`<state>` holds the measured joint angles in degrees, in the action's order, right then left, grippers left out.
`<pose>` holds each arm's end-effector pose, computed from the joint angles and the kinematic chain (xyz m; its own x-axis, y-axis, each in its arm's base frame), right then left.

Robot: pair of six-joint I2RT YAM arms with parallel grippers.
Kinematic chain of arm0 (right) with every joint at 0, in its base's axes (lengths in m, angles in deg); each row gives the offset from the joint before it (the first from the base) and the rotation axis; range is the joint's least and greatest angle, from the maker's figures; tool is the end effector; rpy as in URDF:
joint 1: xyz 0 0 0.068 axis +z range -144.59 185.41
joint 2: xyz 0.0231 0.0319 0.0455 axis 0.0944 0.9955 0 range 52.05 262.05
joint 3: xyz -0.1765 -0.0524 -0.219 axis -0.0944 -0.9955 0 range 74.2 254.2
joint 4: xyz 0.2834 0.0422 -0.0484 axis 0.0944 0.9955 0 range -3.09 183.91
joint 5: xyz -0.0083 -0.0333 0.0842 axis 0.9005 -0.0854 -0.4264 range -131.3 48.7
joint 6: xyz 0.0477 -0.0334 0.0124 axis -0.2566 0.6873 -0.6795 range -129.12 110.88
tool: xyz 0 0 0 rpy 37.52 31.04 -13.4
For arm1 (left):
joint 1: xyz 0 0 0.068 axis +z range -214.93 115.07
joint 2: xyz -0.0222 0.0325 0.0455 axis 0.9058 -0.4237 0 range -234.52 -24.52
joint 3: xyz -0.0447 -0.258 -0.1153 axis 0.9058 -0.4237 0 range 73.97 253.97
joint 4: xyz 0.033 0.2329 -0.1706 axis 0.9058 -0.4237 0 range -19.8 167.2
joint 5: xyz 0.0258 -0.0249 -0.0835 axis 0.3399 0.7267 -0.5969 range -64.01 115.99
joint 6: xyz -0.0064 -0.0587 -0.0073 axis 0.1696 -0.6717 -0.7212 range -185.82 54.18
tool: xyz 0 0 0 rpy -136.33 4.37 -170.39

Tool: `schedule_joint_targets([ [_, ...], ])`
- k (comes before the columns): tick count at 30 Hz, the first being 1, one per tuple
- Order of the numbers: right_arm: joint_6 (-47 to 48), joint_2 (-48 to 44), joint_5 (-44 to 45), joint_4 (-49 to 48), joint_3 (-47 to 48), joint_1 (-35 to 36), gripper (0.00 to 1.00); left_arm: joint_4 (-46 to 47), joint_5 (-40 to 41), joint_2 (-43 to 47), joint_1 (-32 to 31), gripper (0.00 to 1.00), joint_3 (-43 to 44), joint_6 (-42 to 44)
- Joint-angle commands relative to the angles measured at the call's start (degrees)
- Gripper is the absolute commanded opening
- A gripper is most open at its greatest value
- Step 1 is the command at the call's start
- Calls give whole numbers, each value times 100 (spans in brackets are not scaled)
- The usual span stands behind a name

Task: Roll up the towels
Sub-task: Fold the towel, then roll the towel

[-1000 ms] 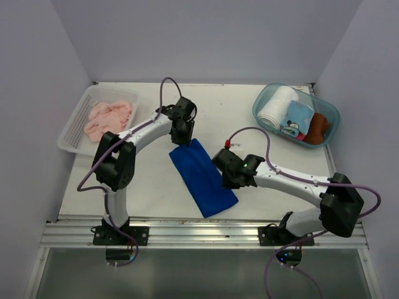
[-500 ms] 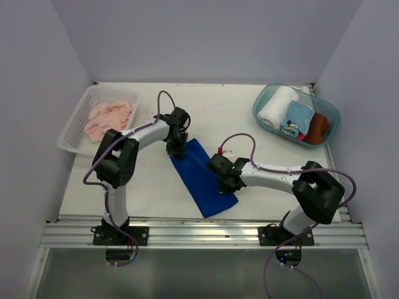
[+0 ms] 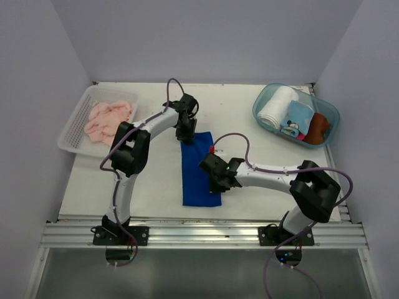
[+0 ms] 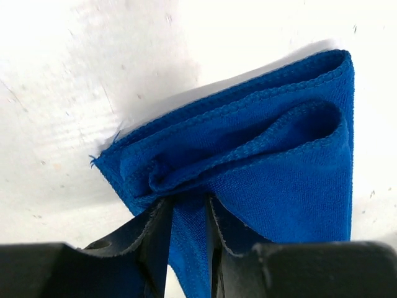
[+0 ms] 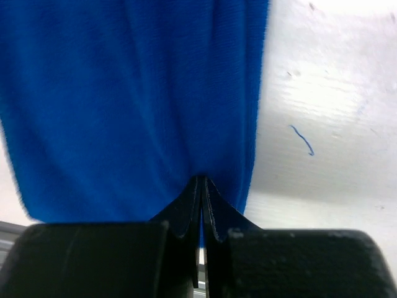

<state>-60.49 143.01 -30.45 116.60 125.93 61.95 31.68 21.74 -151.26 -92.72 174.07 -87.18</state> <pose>0.1824 0.2610 0.1542 -0.9321 -0.0187 -0.3617 -0.0862 0.9814 0.1714 0.4369 -0.2339 0.1543 -0.9609 0.0957 -0.2596 0.1449 0.9734 -0.1772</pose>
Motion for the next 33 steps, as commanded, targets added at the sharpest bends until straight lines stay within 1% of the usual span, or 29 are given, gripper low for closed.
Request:
schedule_joint_targets([
  [1,31,-33,293,326,636,33,3,527,399,-229,72,31,238,220],
  [4,145,-218,496,432,795,33,7,456,749,332,72,36,160,247],
  [6,250,-315,637,528,883,16,8,395,847,833,72,39,29,256],
  [11,479,-96,594,512,1199,-274,8,219,1005,1748,63,40,-244,45],
  [14,628,-43,243,135,1173,-634,9,289,795,2186,63,40,-709,-147],
  [18,857,360,5,98,1480,-1020,9,622,321,2592,63,39,-1543,-342],
  [21,1111,589,-83,63,1858,-1231,9,869,30,2611,63,38,-1844,-491],
  [22,1164,807,-144,72,1972,-1276,9,878,-110,2567,63,38,-1870,-518],
  [27,1305,1441,-390,-16,2544,-1627,8,1659,-638,2321,63,36,-2361,-763],
  [31,1270,1934,-470,-60,2799,-1803,7,1695,-586,1725,98,34,-2337,-685],
  [33,1262,2206,-522,-78,2869,-1917,7,1704,-551,1565,151,34,-2337,-606],
])
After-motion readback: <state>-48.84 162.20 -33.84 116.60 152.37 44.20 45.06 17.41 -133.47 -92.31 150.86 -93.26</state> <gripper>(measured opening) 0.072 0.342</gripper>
